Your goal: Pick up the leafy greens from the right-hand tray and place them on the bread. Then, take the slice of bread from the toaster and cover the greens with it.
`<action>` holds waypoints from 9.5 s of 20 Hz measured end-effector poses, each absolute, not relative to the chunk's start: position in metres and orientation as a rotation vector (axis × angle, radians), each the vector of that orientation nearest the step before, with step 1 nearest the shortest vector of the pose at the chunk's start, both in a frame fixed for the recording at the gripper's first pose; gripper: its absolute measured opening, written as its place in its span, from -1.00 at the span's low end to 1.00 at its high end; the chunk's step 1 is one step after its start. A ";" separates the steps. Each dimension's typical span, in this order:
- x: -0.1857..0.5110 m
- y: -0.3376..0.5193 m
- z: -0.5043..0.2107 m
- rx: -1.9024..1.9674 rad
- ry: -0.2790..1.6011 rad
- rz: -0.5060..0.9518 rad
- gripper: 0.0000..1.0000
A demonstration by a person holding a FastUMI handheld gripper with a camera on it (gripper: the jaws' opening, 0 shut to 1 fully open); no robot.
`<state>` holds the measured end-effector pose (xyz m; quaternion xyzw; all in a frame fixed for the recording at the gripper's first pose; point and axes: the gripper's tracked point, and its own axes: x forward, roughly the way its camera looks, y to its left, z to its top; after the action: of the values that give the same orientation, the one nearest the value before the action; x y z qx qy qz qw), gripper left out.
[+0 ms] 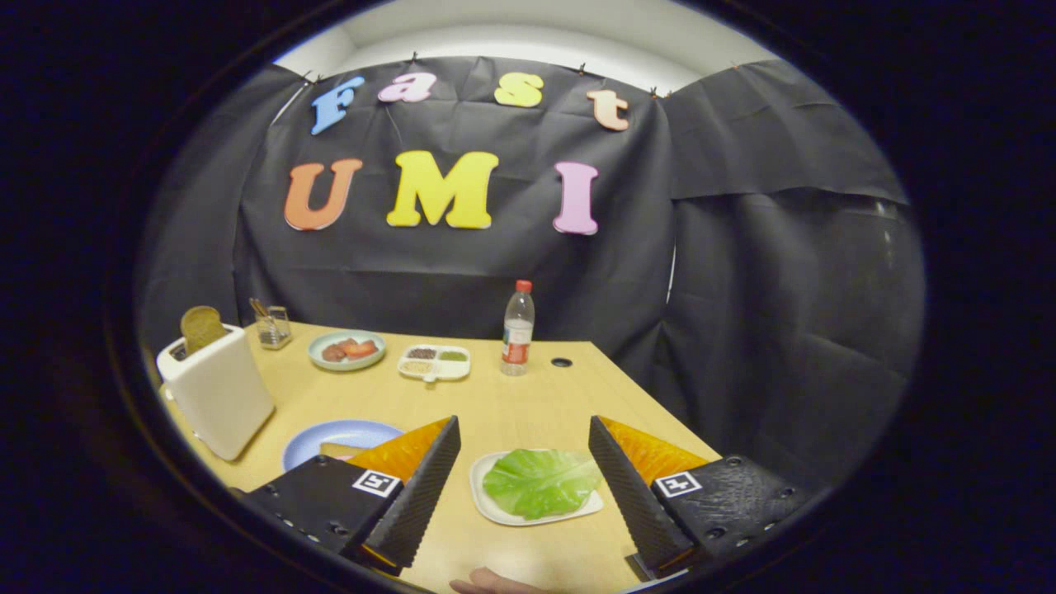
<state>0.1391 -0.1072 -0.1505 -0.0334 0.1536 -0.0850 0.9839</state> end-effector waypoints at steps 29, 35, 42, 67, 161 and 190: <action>0.213 -0.120 -0.299 0.122 0.805 -0.123 -0.67; 0.201 -0.107 -0.278 0.169 0.797 -0.105 -0.98; 0.189 -0.062 -0.222 0.119 0.708 0.016 -0.99; 0.152 0.111 -0.250 -0.162 0.707 0.206 0.28; 0.171 0.146 -0.165 0.105 0.873 0.075 -0.89; 0.183 0.023 -0.212 0.090 0.657 0.082 0.18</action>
<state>0.1826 0.0227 -0.2118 0.0444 0.3225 0.0402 0.9447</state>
